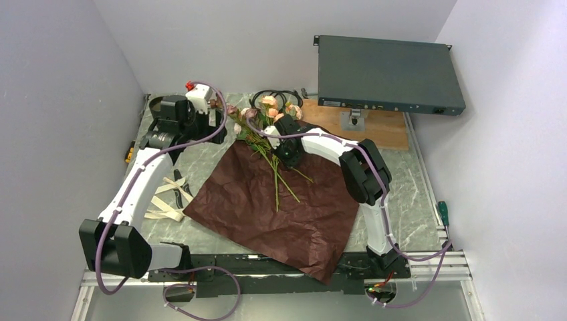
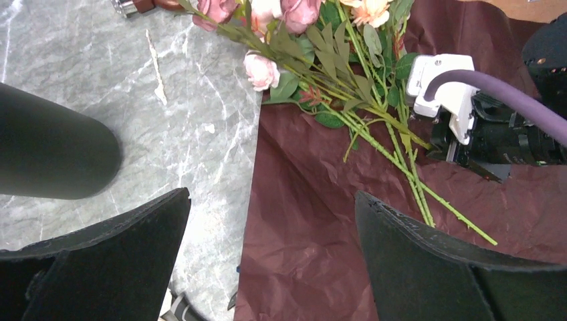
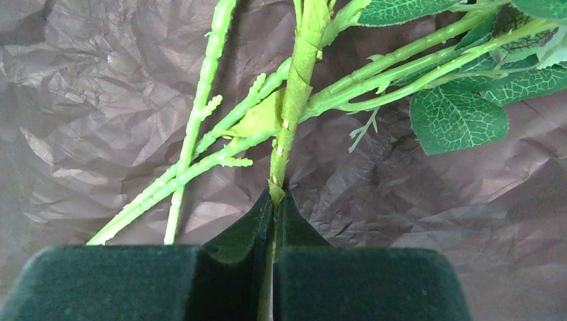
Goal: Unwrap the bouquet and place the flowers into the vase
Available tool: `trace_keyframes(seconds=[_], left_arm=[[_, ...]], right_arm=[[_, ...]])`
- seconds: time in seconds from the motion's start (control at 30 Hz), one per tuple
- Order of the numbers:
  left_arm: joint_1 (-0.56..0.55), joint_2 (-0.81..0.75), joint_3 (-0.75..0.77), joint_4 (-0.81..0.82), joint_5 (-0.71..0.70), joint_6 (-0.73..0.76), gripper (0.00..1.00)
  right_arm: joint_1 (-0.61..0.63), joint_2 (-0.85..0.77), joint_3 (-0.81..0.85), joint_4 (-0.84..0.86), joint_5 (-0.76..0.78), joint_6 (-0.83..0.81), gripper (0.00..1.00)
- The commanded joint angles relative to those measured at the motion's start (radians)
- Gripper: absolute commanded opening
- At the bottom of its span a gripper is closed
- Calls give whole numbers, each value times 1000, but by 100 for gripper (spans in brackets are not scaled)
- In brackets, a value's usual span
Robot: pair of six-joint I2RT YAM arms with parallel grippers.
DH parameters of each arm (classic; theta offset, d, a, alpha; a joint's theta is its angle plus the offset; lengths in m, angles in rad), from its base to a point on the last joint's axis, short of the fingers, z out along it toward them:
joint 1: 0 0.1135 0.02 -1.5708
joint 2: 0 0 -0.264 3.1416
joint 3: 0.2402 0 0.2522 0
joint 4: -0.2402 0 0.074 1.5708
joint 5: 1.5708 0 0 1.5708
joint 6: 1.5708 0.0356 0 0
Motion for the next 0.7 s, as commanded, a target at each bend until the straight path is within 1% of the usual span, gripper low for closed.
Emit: trace_keyframes(seconds=[0.0,0.13,0.33,0.47,0.53,0.6,0.63,0.67], left_arm=[[3,36,99,-40,11,-7,99],[15,71,185,-98,74,-21,100],[78,111,317,-145,322,-95,99],[151,131,384,-153,481,-150,100],[219,139,406,-130,597,-199,100],[289,143,406,-60,761,-292,99],[314,148,405,-23,858,-334,98],[327,157,410,-4,918,-361,97]], right_arm=[[3,-36,33,0,2,67,0],[3,-117,4,70,-1,153,0],[2,-202,17,138,15,239,0],[1,-253,18,173,17,261,0],[1,-296,2,205,3,274,0],[0,-343,-27,253,-21,289,0],[1,-365,-45,280,-33,309,0],[2,-388,-61,310,-40,320,0]])
